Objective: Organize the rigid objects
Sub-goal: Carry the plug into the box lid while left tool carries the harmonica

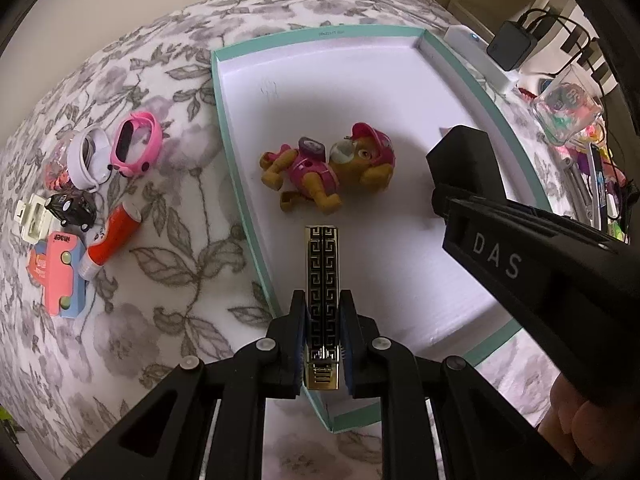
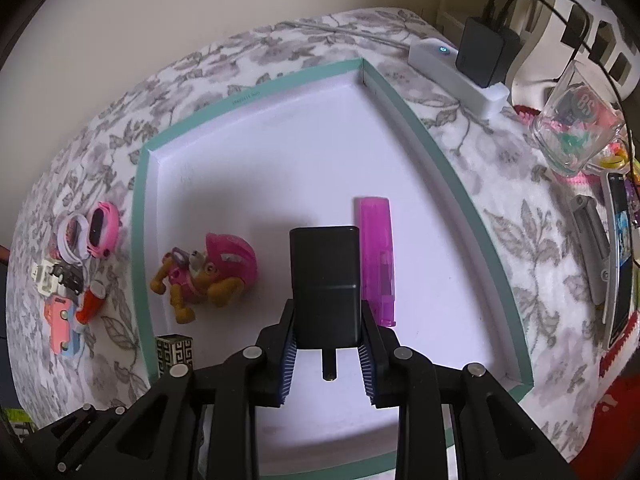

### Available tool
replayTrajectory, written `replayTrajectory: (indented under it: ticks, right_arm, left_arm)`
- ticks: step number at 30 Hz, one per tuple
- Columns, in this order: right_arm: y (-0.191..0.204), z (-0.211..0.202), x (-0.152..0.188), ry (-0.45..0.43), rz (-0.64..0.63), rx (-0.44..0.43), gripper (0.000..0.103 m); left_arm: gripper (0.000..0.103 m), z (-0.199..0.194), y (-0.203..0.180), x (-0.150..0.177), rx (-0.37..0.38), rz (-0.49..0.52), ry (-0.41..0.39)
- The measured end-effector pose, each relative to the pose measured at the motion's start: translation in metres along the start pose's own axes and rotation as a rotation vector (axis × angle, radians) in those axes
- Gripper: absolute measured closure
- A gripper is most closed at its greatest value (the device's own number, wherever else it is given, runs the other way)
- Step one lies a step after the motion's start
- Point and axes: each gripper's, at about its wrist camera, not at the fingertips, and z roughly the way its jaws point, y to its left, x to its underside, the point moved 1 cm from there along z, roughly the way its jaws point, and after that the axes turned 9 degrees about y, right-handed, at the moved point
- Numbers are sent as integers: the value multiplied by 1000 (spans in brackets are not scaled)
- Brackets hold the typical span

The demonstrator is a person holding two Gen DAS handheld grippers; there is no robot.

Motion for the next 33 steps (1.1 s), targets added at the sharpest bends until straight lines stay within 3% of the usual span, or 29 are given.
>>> replayTrajectory:
  ticks: [12,25,28,33]
  right_arm:
    - [1,9,2,37,-5,11,73]
    - [0,1,-2,21,0,35,72]
    - [2,-7,-3,-3,4,38,63]
    - [2,-23,-5,-55,11,36,63]
  left_arm:
    - [86,8,-12,-2,-30,22,8]
    - [84,2,-7,-8,-44,32,-6]
    - [77,-5,-6,-9,-34,37,-25]
    - [63,-15,-4,-8,-24,44,-49]
